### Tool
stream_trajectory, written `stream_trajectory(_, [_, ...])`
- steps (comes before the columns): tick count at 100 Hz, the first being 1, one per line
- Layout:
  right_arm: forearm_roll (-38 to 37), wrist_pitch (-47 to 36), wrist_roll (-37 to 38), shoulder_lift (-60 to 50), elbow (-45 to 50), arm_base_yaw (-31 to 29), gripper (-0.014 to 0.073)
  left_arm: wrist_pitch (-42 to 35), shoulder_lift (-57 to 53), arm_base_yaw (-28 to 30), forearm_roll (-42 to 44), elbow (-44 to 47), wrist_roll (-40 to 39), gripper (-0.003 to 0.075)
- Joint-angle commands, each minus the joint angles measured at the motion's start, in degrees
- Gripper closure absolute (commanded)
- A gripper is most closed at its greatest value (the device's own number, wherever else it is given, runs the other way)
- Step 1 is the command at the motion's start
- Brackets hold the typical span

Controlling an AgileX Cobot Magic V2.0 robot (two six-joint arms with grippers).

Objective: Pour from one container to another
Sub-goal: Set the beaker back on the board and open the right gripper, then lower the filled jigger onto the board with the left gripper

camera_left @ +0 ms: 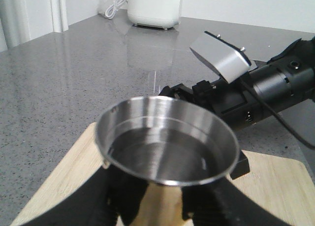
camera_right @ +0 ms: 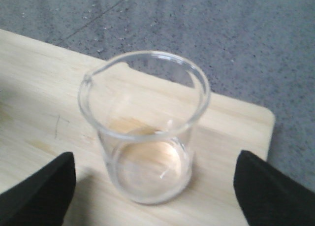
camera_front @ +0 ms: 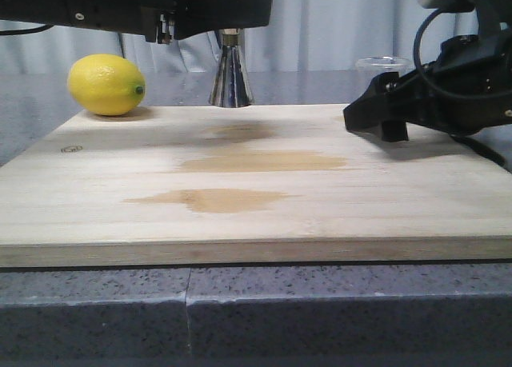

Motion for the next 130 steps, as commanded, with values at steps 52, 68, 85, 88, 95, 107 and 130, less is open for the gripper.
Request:
stream_trajectory(52, [1.72,50.62,5.79,-34.52,-1.39,1.43,0.0019,5.73,-2.25,-0.62,-5.19,-1.68,-0.31,0.0459])
stream_trajectory(68, [1.72,57.18,5.79,-42.69,-1.39,1.43,0.0019,5.73,-2.25,-0.62,-5.19,-1.68,-0.31,0.0459])
stream_trajectory(85, [1.72,61.21,5.79,-48.85,-1.39,1.43,0.0019,5.73,-2.25,-0.62,-5.19,-1.68,-0.31,0.0459])
stream_trajectory(88, [1.72,61.53,5.79,-49.84,-1.39,1.43,0.0019,5.73,-2.25,-0.62,-5.19,-1.68,-0.31,0.0459])
stream_trajectory(95, [1.72,61.79,5.79,-51.29,-1.39,1.43,0.0019,5.73,-2.25,-0.62,-5.19,-1.68,-0.31,0.0459])
stream_trajectory(107, [1.51,61.91,5.79,-52.46,-1.39,1.43,0.0019,5.73,-2.25,-0.62,-5.19,-1.68,-0.31,0.0459])
stream_trajectory(130, [1.16,61.91,5.79,-52.45,-1.39,1.43,0.0019,5.73,-2.25,-0.62,-5.19,-1.68,-0.31,0.0459])
